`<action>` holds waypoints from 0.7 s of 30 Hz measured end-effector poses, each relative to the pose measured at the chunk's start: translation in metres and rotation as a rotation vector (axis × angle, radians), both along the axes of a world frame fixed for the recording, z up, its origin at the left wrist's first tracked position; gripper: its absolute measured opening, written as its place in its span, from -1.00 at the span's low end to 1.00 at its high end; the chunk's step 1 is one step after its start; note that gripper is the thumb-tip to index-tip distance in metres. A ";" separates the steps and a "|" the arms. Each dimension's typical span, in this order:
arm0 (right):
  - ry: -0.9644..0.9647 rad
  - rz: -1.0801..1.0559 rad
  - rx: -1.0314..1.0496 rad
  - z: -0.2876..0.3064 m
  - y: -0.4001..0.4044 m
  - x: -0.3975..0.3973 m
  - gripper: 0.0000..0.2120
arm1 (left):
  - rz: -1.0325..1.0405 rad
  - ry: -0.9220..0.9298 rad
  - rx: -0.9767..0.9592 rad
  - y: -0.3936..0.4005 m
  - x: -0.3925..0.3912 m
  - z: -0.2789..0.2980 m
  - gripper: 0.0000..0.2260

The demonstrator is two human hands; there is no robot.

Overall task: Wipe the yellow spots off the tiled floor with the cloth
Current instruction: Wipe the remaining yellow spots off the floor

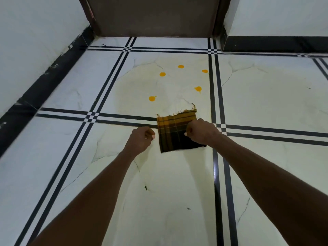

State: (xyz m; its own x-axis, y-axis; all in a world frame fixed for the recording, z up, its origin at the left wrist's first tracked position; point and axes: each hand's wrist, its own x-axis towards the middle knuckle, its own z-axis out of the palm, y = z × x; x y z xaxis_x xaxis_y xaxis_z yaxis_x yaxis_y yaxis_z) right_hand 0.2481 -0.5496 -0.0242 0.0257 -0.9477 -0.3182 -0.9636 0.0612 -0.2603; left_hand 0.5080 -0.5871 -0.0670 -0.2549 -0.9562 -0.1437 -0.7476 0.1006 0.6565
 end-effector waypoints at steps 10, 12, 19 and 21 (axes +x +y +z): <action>-0.346 -0.106 0.027 0.016 -0.051 0.001 -0.74 | 0.070 -0.101 0.030 -0.031 -0.031 0.058 -0.88; -0.404 -0.156 0.048 0.014 -0.056 -0.003 -0.75 | 0.046 -0.135 0.069 -0.044 -0.036 0.068 -0.84; -0.203 -0.043 -0.086 -0.068 -0.060 0.017 -0.47 | 0.113 -0.205 0.000 -0.109 -0.028 0.019 -0.76; -0.111 -0.010 -0.142 -0.082 -0.061 0.016 -0.37 | 0.112 -0.199 -0.004 -0.127 -0.025 0.004 -0.74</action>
State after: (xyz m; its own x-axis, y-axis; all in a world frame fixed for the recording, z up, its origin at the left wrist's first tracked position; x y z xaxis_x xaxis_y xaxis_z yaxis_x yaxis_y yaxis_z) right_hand 0.2644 -0.6107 -0.1058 0.0438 -0.9833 -0.1767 -0.9281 0.0254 -0.3714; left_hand 0.4830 -0.7138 -0.0633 -0.1144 -0.9775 -0.1771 -0.8691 0.0122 0.4944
